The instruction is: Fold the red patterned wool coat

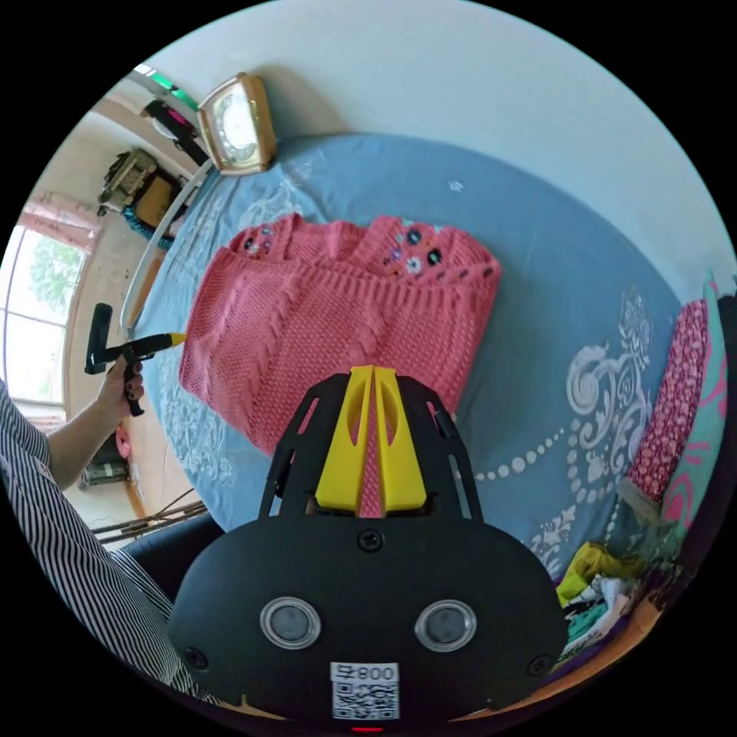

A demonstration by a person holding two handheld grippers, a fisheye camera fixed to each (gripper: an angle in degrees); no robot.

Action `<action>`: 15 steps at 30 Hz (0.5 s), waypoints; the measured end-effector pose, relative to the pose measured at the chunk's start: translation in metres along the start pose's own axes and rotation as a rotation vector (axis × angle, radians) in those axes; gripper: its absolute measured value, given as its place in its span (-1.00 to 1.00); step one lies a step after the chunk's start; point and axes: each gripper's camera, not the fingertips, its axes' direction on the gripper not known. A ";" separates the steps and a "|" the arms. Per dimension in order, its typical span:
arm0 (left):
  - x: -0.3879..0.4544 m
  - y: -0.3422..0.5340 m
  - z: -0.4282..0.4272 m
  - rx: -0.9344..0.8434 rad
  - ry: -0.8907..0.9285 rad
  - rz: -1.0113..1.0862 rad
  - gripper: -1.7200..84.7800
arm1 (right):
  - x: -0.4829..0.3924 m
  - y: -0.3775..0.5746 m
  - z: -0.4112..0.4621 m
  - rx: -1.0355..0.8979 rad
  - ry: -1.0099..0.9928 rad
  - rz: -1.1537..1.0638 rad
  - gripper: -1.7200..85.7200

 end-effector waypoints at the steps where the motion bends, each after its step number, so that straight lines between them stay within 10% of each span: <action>1: -0.010 0.010 -0.003 0.004 0.012 -0.048 -0.80 | -0.021 -0.016 0.001 0.004 -0.014 -0.055 -0.96; 15: -0.070 0.086 0.014 -0.002 0.255 -0.350 -0.70 | -0.145 -0.125 0.044 -0.128 -0.042 -0.208 -0.95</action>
